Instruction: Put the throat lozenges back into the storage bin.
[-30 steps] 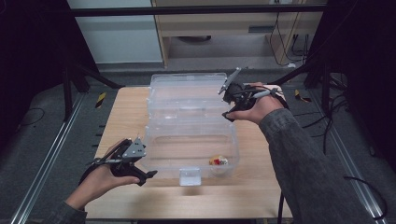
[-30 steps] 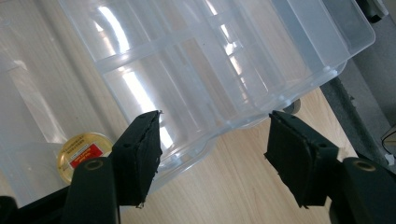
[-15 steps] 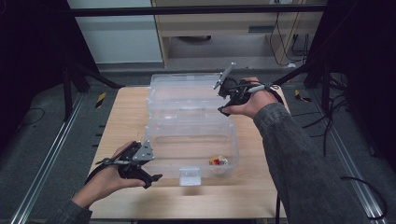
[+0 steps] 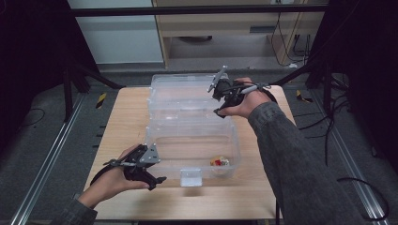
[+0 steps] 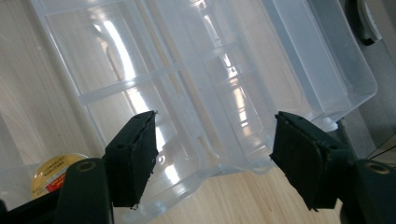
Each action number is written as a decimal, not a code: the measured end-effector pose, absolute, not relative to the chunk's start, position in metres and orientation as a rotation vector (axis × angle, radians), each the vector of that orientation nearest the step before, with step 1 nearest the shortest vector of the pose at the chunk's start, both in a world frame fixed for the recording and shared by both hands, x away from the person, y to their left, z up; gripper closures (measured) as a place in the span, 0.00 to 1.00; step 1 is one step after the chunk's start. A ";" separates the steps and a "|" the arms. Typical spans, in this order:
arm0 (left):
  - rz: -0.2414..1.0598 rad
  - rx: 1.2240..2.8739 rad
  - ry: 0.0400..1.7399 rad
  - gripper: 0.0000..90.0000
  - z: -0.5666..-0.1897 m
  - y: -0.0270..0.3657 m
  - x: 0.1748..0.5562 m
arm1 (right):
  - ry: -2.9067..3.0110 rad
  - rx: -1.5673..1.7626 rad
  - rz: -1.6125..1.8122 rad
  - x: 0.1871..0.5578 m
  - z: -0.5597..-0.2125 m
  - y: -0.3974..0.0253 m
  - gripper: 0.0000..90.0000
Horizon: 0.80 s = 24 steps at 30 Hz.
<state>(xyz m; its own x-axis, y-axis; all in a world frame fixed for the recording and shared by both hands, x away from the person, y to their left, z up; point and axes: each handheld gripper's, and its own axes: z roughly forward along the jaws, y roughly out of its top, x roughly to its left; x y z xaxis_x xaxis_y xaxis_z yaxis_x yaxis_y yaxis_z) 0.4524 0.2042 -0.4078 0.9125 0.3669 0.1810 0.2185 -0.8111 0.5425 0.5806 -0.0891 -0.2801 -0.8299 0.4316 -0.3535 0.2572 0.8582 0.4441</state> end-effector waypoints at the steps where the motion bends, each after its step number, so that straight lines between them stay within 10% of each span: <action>1: 0.377 2.537 0.426 0.10 -0.408 0.204 0.453 | 2.587 0.504 0.525 0.583 -0.282 -0.088 0.36; 24: 0.337 2.612 0.350 0.47 -0.414 0.202 0.456 | 2.652 0.445 0.422 0.606 -0.310 -0.069 0.56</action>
<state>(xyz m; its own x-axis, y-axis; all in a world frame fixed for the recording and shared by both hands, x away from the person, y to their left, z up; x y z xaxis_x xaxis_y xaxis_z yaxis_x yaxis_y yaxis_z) 0.4558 0.2019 -0.4140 0.9370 0.3030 0.1737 0.1848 -0.8522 0.4895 0.6057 -0.0693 -0.3096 -0.8623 0.3677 -0.3482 0.2415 0.9030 0.3554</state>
